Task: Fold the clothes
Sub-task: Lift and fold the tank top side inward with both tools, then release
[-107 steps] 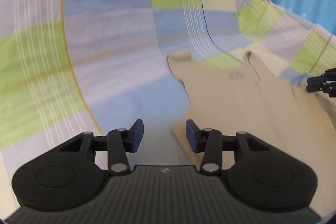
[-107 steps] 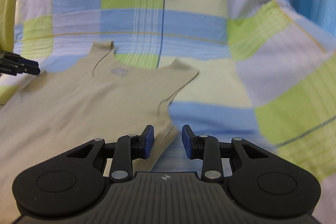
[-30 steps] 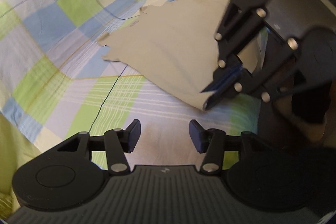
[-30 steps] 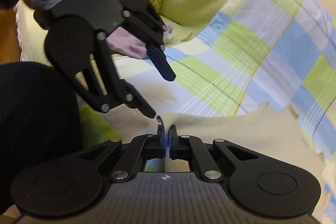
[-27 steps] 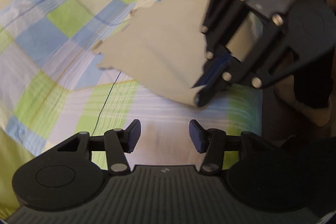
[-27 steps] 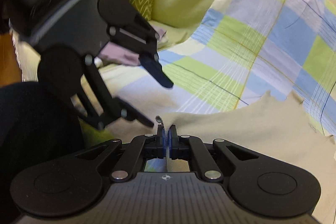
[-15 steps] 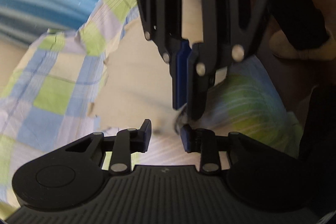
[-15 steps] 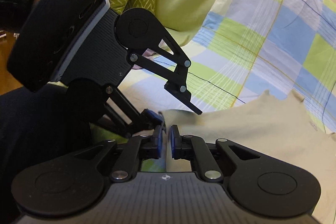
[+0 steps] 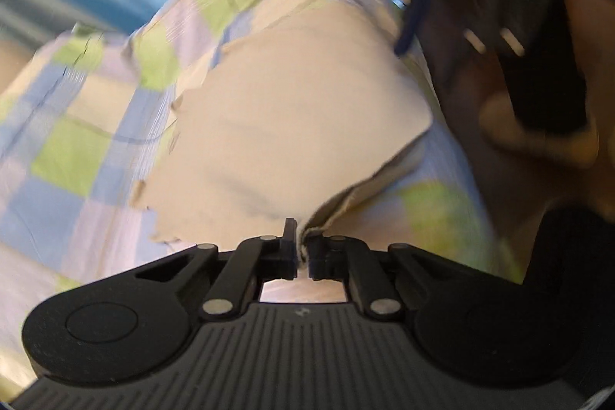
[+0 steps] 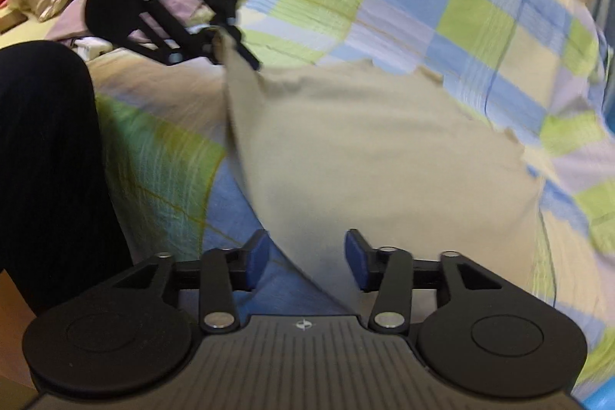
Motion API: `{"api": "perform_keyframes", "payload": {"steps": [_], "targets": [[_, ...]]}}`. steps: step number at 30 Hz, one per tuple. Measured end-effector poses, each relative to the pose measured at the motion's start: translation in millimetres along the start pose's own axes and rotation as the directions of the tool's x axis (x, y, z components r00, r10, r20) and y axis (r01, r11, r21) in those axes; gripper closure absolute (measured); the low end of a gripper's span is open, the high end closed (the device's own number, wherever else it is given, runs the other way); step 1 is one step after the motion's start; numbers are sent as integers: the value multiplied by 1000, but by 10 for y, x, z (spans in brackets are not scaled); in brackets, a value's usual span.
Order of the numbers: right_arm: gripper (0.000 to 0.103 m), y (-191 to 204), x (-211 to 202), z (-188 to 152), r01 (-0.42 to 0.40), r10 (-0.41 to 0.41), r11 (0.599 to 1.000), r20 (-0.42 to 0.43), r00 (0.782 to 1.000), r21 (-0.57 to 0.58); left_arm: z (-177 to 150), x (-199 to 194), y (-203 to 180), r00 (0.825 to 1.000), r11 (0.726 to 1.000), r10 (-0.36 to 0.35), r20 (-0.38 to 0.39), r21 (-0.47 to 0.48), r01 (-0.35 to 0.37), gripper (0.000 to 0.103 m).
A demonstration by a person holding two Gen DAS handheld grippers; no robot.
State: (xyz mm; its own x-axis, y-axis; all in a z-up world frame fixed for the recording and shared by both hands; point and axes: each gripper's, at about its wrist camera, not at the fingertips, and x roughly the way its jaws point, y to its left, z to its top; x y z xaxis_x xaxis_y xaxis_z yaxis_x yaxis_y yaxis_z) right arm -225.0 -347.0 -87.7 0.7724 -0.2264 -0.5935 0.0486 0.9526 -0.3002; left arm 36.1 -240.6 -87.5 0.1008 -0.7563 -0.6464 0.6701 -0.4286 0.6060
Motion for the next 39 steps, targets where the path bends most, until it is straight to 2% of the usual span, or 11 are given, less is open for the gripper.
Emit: {"api": "perform_keyframes", "payload": {"steps": [4,6,8,10,14,19,22,27,29,31,39], "targets": [[48,156,128,230,13,-9,999,82,997,-42,124,-65,254,999,984,-24,25,-176,28,99],[48,175,241,336,18,-15,999,107,994,-29,168,-85,352,999,974,-27,33,-223,34,99],[54,188,366,406,43,-40,999,108,993,-22,194,-108,448,999,964,-28,39,-262,37,99],[64,162,450,406,79,-75,996,83,994,-47,205,-133,500,999,960,-21,41,-280,32,99],[67,-71,383,132,184,-181,975,33,983,-126,157,-202,559,998,950,-13,58,-310,31,99],[67,-373,275,-320,292,-309,933,-52,950,-209,123,-184,573,997,939,-11,74,-342,36,99],[67,-500,262,-527,326,-360,908,-92,929,-262,137,-171,560,997,941,-11,73,-338,35,99],[69,-581,275,-755,313,-367,893,-121,922,-323,151,-162,559,998,944,-8,68,-330,30,99],[79,-604,241,-784,306,-361,894,-121,925,-327,161,-155,546,998,947,-3,60,-321,22,99],[99,-602,176,-778,298,-350,898,-119,929,-323,166,-159,531,999,949,2,54,-315,15,99],[99,-607,-224,-592,244,-288,924,-116,951,-296,125,-386,375,999,955,16,40,-295,-4,101]]}}
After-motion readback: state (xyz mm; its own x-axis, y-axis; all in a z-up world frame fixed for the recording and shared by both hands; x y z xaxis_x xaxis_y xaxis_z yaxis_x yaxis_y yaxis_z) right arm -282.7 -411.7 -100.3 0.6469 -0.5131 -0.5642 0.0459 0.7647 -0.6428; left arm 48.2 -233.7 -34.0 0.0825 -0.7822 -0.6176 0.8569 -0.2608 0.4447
